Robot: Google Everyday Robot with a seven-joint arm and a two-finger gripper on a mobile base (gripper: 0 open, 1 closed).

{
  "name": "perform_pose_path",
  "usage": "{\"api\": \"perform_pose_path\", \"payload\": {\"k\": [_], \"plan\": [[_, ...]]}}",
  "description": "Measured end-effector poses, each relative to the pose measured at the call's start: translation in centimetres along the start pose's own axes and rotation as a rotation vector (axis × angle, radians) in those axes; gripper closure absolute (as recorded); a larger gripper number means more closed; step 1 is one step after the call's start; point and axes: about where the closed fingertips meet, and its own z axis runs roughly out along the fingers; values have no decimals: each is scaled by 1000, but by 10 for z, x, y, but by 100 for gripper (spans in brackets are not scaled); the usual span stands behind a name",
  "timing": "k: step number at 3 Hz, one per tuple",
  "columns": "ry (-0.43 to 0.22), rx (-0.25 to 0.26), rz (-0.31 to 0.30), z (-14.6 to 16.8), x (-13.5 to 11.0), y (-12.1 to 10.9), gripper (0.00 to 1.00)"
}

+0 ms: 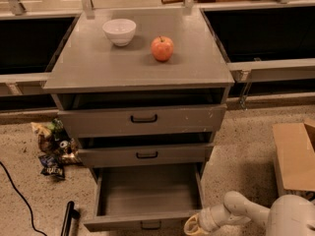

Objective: Close bottom drawer

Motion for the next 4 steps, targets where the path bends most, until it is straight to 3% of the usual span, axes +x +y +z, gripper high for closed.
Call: {"api": "perform_pose_path", "payload": {"k": [3,4], "plan": [[8,48,-61,-4,0,-32,11],[-2,70,-61,-18,0,-41,0]]}}
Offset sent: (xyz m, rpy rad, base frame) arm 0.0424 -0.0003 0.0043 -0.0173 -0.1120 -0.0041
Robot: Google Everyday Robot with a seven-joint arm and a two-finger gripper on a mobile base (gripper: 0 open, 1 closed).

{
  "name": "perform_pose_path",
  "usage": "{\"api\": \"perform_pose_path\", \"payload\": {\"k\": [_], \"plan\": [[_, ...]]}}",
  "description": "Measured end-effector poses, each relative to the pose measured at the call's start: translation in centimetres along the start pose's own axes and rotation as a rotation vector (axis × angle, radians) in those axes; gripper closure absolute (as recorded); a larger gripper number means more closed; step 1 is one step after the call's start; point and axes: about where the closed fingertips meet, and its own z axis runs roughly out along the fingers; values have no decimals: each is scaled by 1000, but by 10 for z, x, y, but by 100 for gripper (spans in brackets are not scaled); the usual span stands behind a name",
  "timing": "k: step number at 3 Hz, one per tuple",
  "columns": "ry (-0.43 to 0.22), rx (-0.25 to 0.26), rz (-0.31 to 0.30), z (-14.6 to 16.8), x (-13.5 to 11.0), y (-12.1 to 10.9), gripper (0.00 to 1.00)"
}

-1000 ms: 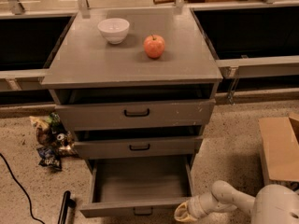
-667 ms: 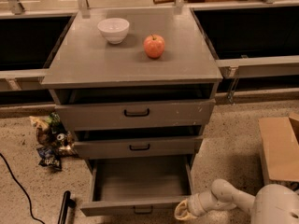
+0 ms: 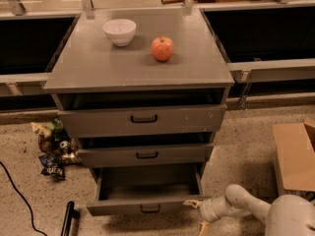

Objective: Close bottom drawer

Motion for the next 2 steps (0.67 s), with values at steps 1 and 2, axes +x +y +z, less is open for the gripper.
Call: {"api": "perform_pose_path", "payload": {"k": [1,2], "plan": [[-18,-6,18,-14,2,-21,2],[-19,1,39,-29,11,-48,17]]}}
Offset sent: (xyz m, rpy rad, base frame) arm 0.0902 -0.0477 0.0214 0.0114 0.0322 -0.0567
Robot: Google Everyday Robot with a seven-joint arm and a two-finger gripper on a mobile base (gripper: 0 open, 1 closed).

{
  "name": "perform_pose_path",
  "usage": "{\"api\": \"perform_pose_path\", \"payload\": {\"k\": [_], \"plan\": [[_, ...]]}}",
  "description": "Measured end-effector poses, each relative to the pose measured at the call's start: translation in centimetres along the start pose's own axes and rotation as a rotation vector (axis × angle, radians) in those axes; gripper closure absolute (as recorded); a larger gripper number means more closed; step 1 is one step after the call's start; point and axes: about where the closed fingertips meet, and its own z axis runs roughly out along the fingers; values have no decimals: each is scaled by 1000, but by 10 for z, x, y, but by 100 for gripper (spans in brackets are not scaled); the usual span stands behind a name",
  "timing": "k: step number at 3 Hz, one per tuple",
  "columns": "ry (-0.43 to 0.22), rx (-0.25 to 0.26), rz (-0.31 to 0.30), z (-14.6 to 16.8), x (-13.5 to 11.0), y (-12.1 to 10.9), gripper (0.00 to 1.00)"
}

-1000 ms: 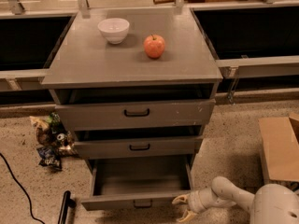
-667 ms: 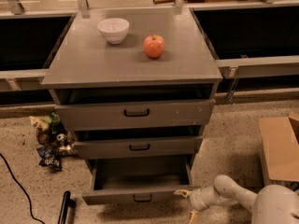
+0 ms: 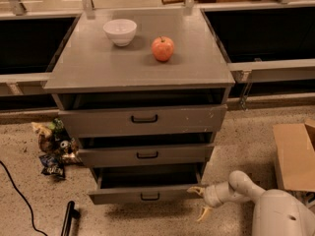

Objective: Close bottom drawer

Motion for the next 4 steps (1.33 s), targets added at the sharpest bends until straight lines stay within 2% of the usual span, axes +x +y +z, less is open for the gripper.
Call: {"api": "perform_pose_path", "payload": {"k": [1,2,3,4], "plan": [[-2,27,19,-17,9,-27,36],[-5,66,25,-31,13,-50,59],[-15,90,26,-37,15,-66,55],[-30,105,25,-42,15,-71,32]]}}
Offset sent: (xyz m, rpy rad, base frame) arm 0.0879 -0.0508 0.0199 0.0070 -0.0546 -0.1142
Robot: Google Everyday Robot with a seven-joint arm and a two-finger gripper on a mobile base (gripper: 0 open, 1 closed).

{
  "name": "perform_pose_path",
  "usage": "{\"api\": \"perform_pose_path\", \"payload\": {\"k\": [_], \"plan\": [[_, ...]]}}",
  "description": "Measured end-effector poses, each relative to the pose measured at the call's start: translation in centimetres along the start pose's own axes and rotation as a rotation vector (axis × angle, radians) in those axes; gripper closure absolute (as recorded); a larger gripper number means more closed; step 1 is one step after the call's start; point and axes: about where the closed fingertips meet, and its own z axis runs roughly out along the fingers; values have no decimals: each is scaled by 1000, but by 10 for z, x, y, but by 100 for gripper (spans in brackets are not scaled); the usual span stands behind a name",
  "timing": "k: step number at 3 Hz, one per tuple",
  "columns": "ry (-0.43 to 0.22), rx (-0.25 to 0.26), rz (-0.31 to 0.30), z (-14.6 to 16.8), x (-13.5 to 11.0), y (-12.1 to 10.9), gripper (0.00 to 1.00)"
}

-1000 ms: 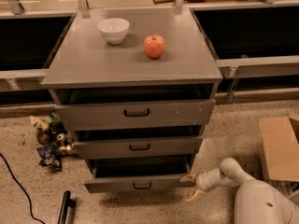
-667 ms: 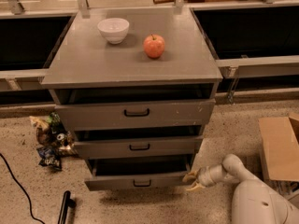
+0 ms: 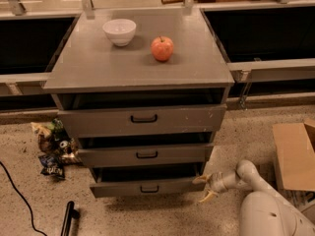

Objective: Close bottom drawer

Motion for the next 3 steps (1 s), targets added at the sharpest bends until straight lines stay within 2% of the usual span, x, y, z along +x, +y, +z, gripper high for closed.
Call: {"api": "perform_pose_path", "payload": {"k": [1,2,3], "plan": [[-18,15,4,-4,1,-3,9],[-43,25,11,-7,4,-4,0],[-110,-8,-26,-6,-10,13,0]]}}
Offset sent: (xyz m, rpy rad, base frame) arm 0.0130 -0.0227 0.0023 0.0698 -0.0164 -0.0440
